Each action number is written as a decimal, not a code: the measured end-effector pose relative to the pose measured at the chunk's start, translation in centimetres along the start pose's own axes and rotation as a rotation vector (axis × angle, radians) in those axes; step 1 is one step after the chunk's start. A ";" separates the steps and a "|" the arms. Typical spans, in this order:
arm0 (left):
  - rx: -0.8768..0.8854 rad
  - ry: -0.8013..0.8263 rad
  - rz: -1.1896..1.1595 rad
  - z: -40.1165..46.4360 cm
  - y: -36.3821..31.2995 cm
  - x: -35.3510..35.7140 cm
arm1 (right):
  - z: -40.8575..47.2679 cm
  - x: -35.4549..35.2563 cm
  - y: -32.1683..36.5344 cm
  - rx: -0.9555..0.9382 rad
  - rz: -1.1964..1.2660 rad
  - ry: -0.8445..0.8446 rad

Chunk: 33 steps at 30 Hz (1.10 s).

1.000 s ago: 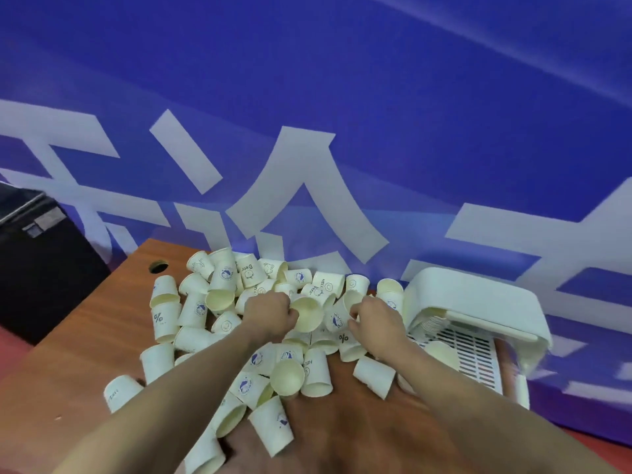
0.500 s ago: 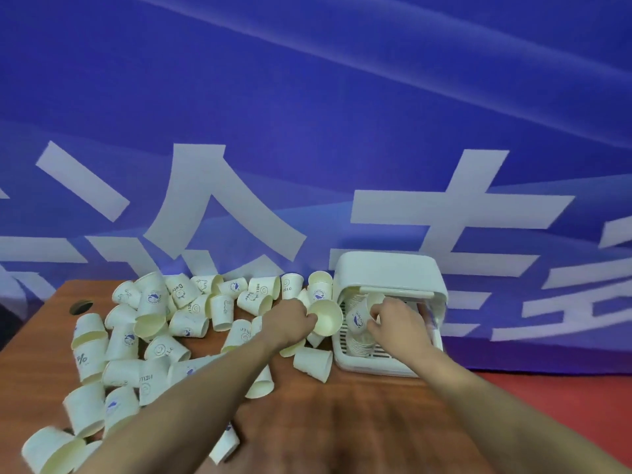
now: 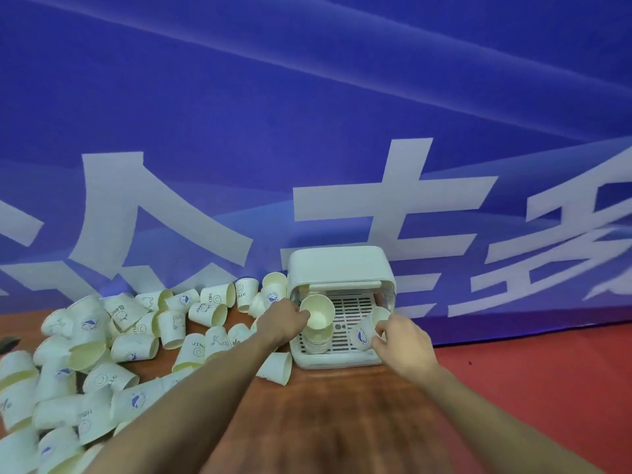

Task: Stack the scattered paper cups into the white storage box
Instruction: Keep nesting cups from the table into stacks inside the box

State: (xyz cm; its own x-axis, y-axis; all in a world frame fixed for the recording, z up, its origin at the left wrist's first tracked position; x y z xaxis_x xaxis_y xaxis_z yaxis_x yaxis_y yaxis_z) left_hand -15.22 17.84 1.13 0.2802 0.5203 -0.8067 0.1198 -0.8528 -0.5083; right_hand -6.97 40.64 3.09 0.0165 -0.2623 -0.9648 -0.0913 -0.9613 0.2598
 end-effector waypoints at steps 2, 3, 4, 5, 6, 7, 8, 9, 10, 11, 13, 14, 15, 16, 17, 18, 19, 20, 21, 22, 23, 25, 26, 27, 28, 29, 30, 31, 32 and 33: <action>-0.015 0.020 -0.014 0.5 0.1 0.8 | -0.2 0.5 -0.8 0.017 0.006 0.020; -0.024 0.033 -0.019 0.8 0.2 1.2 | -0.3 0.8 -1.1 0.022 0.008 0.029; -0.038 0.048 -0.026 1.0 0.3 1.7 | -0.4 1.2 -1.4 0.023 0.010 0.037; -0.049 0.061 -0.033 1.2 0.5 2.2 | -0.5 1.5 -1.6 0.022 0.013 0.042; -0.056 0.071 -0.036 1.2 0.6 2.6 | -0.6 1.8 -1.7 0.020 0.016 0.042; -0.057 0.083 -0.029 1.3 0.8 3.1 | -0.8 2.2 -1.7 0.020 0.019 0.041; -0.055 0.093 -0.016 1.4 0.9 3.5 | -0.8 2.4 -1.7 0.021 0.019 0.039; -0.052 0.101 -0.005 1.5 1.1 3.8 | -1.0 2.7 -1.6 0.019 0.018 0.038; -0.051 0.106 0.004 1.5 1.2 3.9 | -1.0 2.9 -1.6 0.017 0.015 0.037; -0.051 0.107 0.011 1.5 1.3 4.0 | -1.1 2.9 -1.5 0.013 0.014 0.037; -0.054 0.107 0.030 1.5 1.5 4.0 | -1.0 2.9 -1.1 0.007 0.014 0.035; -0.055 0.102 0.038 1.5 1.6 3.9 | -0.8 2.8 -0.8 0.002 0.014 0.032; -0.052 0.095 0.043 1.4 1.6 3.7 | -0.6 2.7 -0.6 -0.003 0.015 0.029; -0.049 0.086 0.048 1.4 1.6 3.4 | -0.4 2.5 -0.3 -0.012 0.014 0.027; -0.048 0.074 0.054 1.4 1.6 3.0 | -0.2 2.3 0.0 -0.025 0.016 0.026; -0.050 0.063 0.062 1.4 1.7 2.5 | 0.1 2.1 0.4 -0.040 0.017 0.026; -0.048 0.054 0.072 1.4 1.7 2.0 | 0.4 1.9 0.9 -0.054 0.017 0.025; -0.044 0.045 0.083 1.5 1.8 1.5 | 0.7 1.6 1.5 -0.064 0.016 0.023; -0.042 0.037 0.099 1.5 1.8 1.0 | 1.0 1.3 2.0 -0.069 0.017 0.019; -0.041 0.024 0.116 1.5 1.9 0.4 | 1.4 0.9 2.7 -0.079 0.020 0.009; -0.033 0.009 0.135 1.4 2.0 -0.2 | 1.7 0.6 3.3 -0.097 0.022 -0.004; 0.000 -0.022 0.163 1.4 2.1 -1.5 | 2.5 -0.1 4.7 -0.152 0.024 -0.038; 0.013 -0.033 0.168 1.4 2.1 -2.2 | 2.8 -0.3 5.3 -0.176 0.023 -0.048; 0.024 -0.047 0.169 1.4 2.1 -2.9 | 3.1 -0.5 5.9 -0.200 0.016 -0.055; 0.035 -0.060 0.170 1.4 2.2 -3.5 | 3.4 -0.7 6.6 -0.222 -0.003 -0.058; 0.045 -0.072 0.171 1.4 2.3 -4.1 | 3.6 -0.8 7.2 -0.242 -0.030 -0.062; 0.051 -0.080 0.175 1.5 2.5 -4.6 | 3.8 -0.7 7.8 -0.258 -0.056 -0.064; 0.050 -0.089 0.185 1.4 2.7 -4.9 | 4.0 -0.6 8.1 -0.272 -0.078 -0.061; 0.046 -0.099 0.198 1.4 3.1 -5.2 | 4.1 -0.3 8.5 -0.289 -0.100 -0.052; 0.041 -0.108 0.211 1.3 3.4 -5.3 | 4.2 0.0 8.7 -0.308 -0.124 -0.042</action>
State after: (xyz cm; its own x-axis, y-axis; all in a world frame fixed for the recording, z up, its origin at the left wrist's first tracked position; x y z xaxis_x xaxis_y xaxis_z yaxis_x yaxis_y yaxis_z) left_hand -17.53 12.26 3.29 0.1911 0.3346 -0.9228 0.0301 -0.9417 -0.3352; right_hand -11.95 32.62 5.14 -0.0332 -0.1446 -0.9889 0.2144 -0.9675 0.1343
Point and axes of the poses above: each hand's wrist, its own z-axis towards the middle knuckle, its own x-axis out of the palm, y = z × x, the point moved 1 cm from there along z, towards the middle knuckle, and after that the axes turned 1 degree about z, right-handed, at the moved point
